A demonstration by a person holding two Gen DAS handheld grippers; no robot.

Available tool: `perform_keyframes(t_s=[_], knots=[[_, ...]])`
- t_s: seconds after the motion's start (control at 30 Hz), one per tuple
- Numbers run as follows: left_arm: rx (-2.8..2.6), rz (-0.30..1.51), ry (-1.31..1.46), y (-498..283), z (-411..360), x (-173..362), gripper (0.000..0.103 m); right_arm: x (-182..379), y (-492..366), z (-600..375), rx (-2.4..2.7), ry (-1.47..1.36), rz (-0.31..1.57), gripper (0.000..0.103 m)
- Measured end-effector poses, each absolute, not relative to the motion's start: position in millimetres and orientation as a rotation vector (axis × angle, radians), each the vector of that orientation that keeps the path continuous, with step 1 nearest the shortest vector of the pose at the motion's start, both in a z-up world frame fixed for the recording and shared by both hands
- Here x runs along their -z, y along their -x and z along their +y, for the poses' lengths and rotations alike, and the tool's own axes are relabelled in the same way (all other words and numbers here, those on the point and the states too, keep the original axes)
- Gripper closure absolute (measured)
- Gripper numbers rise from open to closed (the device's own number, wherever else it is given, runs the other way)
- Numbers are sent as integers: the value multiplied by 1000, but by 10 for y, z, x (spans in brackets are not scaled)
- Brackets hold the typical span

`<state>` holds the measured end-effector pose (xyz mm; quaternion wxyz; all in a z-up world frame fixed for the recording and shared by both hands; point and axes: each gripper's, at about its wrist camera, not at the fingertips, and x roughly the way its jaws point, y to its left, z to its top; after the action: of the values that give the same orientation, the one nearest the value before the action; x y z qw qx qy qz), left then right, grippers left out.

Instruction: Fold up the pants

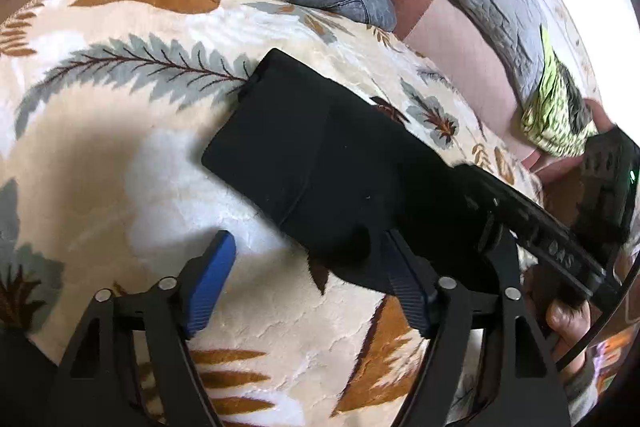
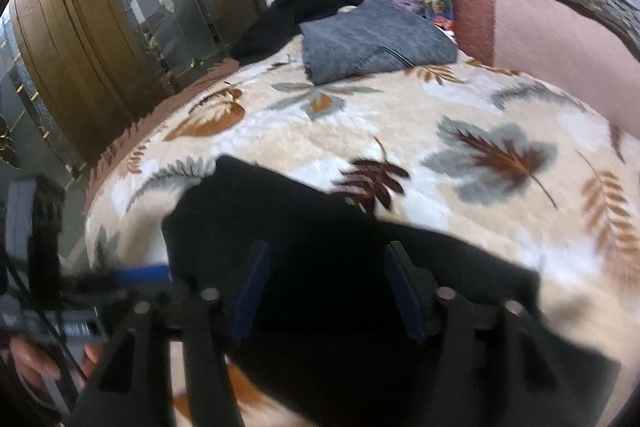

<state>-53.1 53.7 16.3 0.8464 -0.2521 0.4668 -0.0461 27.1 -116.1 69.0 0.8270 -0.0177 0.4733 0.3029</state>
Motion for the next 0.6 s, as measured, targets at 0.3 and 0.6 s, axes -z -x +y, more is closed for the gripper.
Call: perform_keyframes(t_s=[0.3, 0.6], knots=[[92, 949, 612, 460, 666, -123, 22, -477, -745, -385, -821, 171, 1068, 40], [118, 873, 630, 402, 715, -97, 21, -114, -913, 13, -947, 174, 1172, 70]])
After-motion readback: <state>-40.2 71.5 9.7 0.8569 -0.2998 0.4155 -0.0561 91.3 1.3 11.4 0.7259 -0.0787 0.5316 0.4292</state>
